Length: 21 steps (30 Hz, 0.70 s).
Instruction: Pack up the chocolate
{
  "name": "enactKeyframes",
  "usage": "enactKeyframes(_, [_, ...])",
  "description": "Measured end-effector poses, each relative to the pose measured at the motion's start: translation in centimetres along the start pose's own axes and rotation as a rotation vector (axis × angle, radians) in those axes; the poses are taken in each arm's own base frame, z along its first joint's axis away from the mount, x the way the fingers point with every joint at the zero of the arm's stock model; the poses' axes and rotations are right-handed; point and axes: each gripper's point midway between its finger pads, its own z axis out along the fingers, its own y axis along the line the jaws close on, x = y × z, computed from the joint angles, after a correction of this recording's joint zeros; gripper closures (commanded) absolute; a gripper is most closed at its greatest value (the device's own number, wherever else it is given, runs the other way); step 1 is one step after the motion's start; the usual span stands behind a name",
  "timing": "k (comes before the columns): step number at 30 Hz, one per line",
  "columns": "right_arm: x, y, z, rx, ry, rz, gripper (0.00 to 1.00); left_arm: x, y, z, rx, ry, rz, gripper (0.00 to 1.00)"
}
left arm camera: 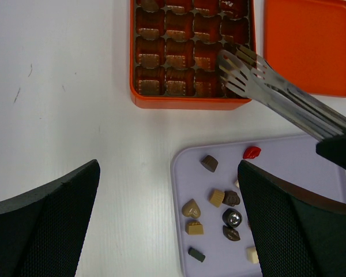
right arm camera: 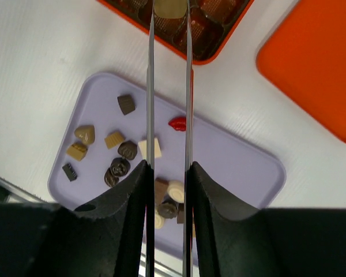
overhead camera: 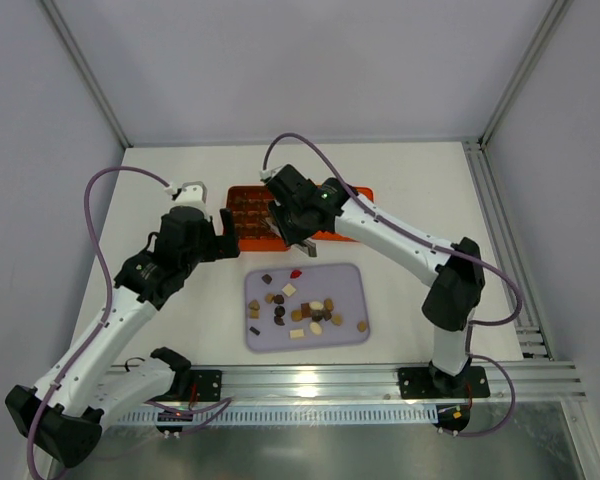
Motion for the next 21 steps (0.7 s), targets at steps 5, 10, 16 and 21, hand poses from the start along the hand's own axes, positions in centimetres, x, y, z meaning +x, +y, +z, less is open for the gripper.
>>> enactKeyframes(5, [-2.7,-1.0,3.1,0.022,-0.042,0.017,0.64,-0.1,0.0,-0.1,0.001,-0.003,-0.001,0.0])
enactKeyframes(10, [-5.1,-1.8,5.1,0.027,-0.089,0.036,0.65,-0.1,0.0,-0.1,0.001,-0.003,-0.001,0.0])
enactKeyframes(16, [-7.3,-2.5,7.4,0.029,-0.132,0.061,0.64,-0.1,0.0,-0.1,0.001,-0.003,-0.001,0.0])
enactKeyframes(21, [-8.0,-2.5,8.9,0.022,-0.139,0.068,0.64,-0.1,0.0,-0.1,0.001,-0.003,-0.001,0.0])
